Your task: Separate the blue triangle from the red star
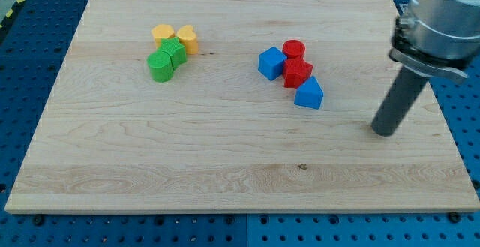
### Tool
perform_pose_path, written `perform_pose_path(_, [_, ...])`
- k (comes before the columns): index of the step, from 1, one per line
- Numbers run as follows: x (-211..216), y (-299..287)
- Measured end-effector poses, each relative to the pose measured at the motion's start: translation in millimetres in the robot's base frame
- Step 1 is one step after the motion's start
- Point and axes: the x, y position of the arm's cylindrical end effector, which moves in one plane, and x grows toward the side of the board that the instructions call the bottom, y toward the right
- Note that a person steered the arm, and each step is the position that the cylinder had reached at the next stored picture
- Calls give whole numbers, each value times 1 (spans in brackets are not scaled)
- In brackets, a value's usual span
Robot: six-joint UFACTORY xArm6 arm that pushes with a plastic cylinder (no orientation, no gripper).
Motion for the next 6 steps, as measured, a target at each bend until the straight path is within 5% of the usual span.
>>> perform_pose_path(2, [-57, -3])
perform_pose_path(4, [-59, -13])
perform_pose_path(6, [-100, -77])
